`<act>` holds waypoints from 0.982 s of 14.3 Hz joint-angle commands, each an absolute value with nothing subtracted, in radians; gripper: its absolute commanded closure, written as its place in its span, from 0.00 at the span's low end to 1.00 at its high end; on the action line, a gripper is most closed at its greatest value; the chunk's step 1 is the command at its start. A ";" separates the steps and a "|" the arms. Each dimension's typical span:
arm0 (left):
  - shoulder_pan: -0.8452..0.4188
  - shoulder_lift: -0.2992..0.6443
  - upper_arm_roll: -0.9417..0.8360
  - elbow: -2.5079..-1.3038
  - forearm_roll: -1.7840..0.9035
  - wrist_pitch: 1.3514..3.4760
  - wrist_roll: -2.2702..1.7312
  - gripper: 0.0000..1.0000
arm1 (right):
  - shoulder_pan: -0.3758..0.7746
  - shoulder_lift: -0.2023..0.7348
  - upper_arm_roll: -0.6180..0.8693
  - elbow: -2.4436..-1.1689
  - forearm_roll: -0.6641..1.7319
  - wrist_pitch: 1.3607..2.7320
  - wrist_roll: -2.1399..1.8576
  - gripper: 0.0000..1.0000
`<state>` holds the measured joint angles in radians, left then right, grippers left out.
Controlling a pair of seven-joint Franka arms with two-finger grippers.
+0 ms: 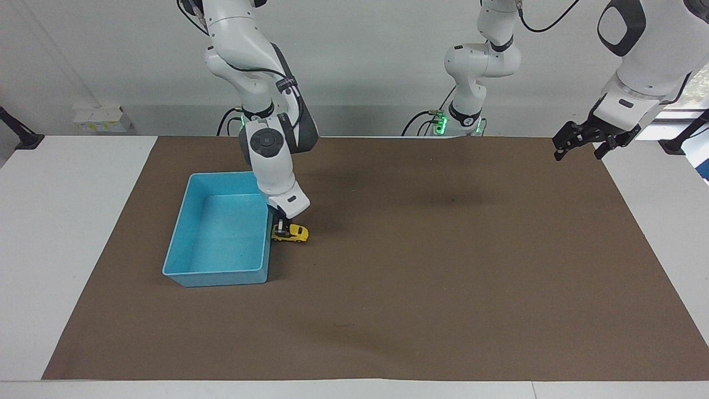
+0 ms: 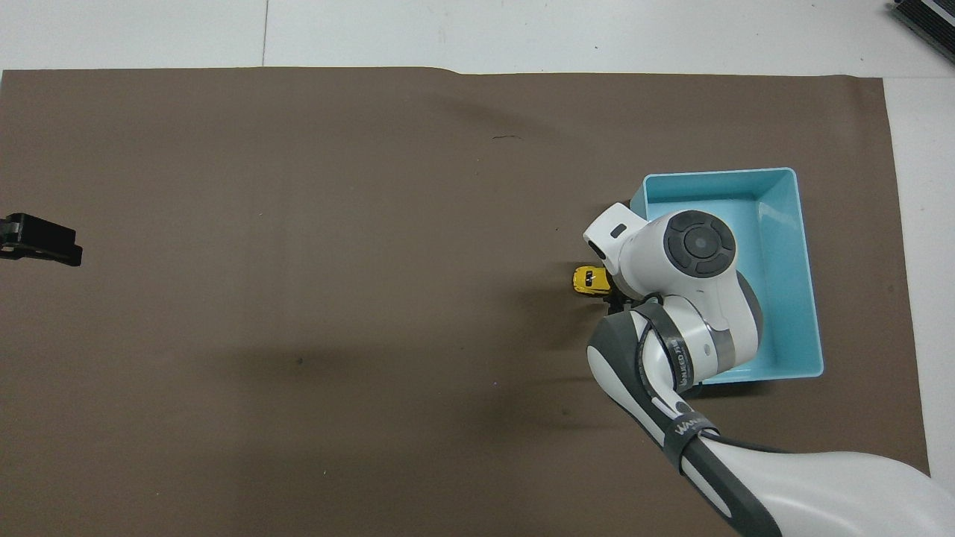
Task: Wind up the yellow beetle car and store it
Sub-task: 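Lower the right gripper over the yellow car beside the bin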
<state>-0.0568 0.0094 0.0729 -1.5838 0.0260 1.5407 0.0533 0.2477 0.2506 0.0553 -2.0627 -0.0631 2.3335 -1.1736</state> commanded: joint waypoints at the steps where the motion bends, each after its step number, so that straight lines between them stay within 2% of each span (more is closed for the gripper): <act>1: -0.044 -0.002 0.063 -1.580 0.048 1.523 0.048 0.00 | 0.248 0.268 0.057 -2.031 -0.072 2.329 -1.177 1.00; 8: -0.044 -0.002 0.063 -1.580 0.048 1.523 0.048 0.00 | 0.324 0.281 0.057 -1.898 -0.064 2.220 -1.072 1.00; 12: -0.044 -0.002 0.063 -1.580 0.046 1.523 0.048 0.00 | 0.322 0.253 0.057 -1.798 -0.064 2.035 -1.069 1.00; 14: -0.044 -0.002 0.063 -1.580 0.048 1.525 0.048 0.00 | 0.311 0.212 0.055 -1.790 -0.064 1.976 -1.075 1.00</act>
